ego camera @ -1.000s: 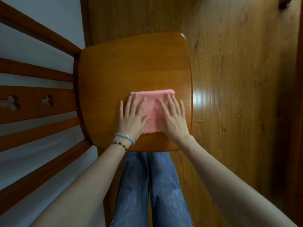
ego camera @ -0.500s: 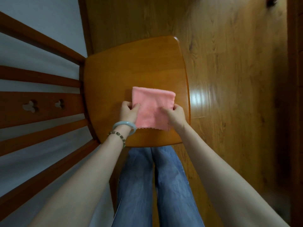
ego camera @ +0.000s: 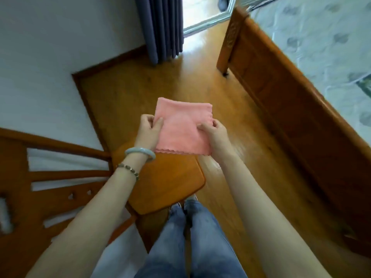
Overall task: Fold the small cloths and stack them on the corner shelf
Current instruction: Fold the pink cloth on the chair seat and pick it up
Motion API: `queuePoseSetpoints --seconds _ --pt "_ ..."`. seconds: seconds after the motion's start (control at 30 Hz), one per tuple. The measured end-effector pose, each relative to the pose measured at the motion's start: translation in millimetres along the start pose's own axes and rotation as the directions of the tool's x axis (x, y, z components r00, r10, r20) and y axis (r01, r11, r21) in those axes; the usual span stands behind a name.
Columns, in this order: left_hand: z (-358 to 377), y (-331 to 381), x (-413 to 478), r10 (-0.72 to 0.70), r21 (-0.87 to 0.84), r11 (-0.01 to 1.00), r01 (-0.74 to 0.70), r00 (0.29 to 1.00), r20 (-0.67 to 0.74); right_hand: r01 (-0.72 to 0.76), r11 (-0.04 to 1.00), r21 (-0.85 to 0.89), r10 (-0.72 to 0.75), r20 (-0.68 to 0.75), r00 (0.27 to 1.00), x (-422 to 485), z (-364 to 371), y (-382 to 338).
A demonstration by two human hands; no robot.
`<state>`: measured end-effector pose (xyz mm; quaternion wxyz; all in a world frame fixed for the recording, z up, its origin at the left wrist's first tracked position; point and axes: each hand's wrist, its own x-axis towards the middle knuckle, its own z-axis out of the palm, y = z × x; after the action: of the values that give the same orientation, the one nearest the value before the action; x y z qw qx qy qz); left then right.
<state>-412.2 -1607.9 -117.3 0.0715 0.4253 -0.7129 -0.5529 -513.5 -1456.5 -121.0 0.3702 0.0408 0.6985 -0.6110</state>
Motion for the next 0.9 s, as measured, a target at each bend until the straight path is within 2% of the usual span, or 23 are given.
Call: queuePoseSetpoints --seconds 0.2,0.4,0.47,0.6,0.9 --pt "40.8 127.5 -50.1 0.224 -0.133 0.971 -0.197 0.947 0.232 0.179 0.978 0.109 -0.154 -0.21 0.966 -87.7 -90.6 -73.3" --pt "129.4 238.3 -122.1 0.404 -0.177 0.914 -0.364 0.801 0.442 0.417 0.862 0.289 -0.236 -0.5 0.833 -188.6 -201.8 -116.0" --pt "168.7 265.1 -154.8 0.411 -0.221 0.911 -0.347 0.736 0.538 0.477 0.818 0.321 -0.235 -0.571 0.787 -228.5 -242.3 -119.0" --pt "257.0 297.1 -243.8 0.421 -0.246 0.9 -0.359 0.574 0.702 0.572 0.769 0.286 -0.212 -0.729 0.651 -316.5 -331.7 -100.6" --pt "430.1 301.4 -478.0 0.405 -0.31 0.877 -0.368 0.218 0.888 0.677 0.705 0.211 -0.083 -0.924 0.374 -516.9 -502.9 -9.8"
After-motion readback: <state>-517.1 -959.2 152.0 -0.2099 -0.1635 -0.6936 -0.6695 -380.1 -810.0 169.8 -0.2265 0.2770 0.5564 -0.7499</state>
